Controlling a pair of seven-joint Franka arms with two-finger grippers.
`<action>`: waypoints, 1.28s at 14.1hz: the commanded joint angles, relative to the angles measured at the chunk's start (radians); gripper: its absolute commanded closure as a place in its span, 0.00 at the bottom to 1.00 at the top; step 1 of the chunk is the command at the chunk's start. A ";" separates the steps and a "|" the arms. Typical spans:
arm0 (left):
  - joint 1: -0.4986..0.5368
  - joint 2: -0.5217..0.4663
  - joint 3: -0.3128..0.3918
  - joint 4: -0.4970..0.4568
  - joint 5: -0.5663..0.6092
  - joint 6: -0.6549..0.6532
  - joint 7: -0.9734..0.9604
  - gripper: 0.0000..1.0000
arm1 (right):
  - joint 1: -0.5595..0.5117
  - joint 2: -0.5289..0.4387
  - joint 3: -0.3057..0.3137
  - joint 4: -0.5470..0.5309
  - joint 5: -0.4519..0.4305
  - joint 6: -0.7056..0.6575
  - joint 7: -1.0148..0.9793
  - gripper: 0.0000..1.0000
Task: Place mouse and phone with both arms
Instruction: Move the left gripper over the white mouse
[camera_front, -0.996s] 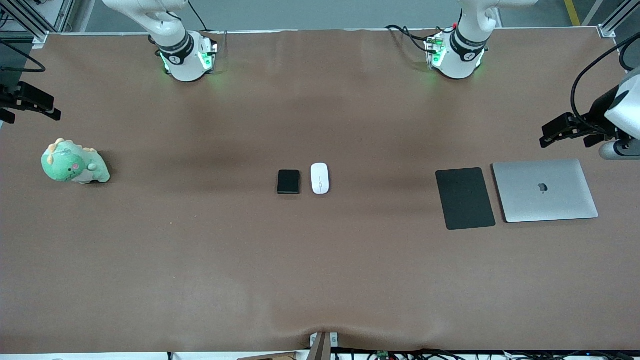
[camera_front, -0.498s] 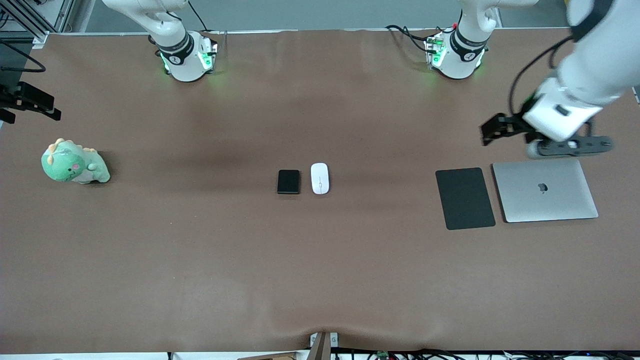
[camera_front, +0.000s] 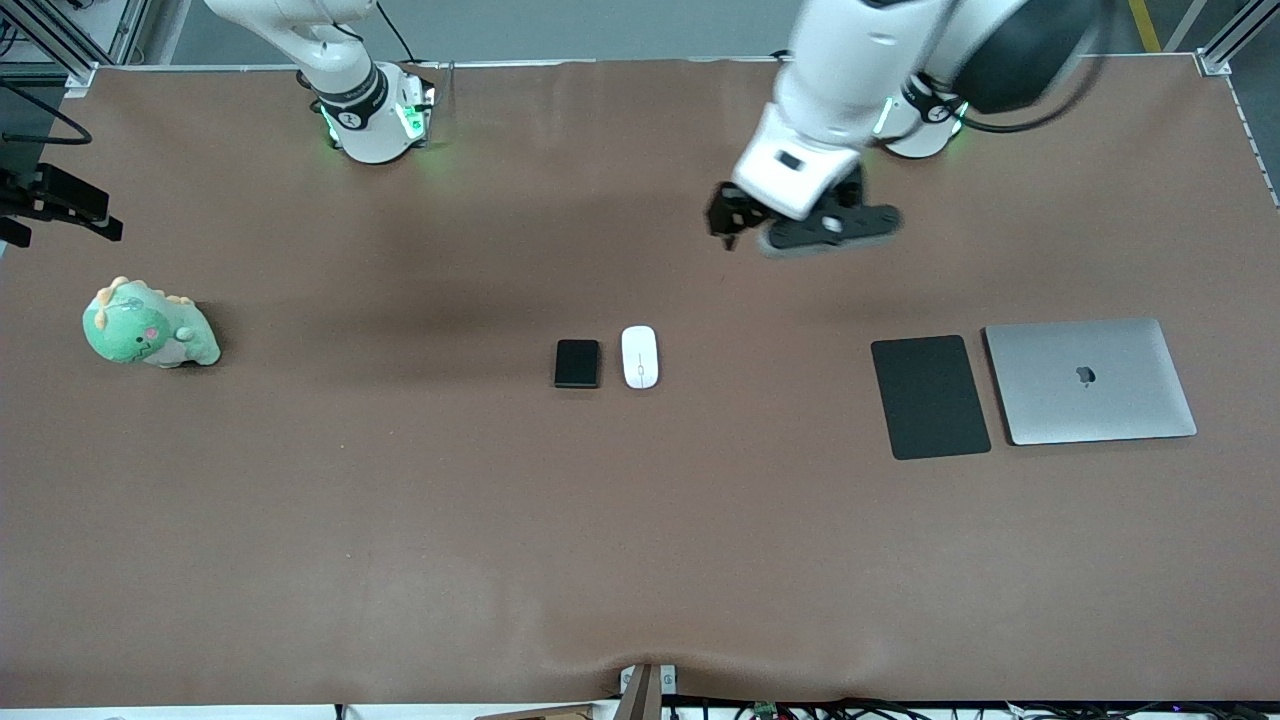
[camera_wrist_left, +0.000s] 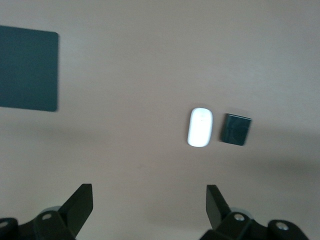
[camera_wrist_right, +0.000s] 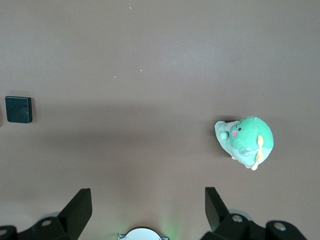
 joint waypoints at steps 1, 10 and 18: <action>-0.145 0.140 0.009 0.142 0.100 -0.016 -0.114 0.00 | -0.008 -0.018 0.009 -0.008 -0.003 -0.002 -0.006 0.00; -0.218 0.310 0.009 0.110 0.140 0.144 -0.097 0.00 | -0.008 -0.016 0.009 -0.006 -0.003 0.003 -0.008 0.00; -0.214 0.548 0.017 0.104 0.290 0.346 -0.117 0.00 | -0.010 -0.009 0.009 -0.005 -0.001 0.004 -0.011 0.00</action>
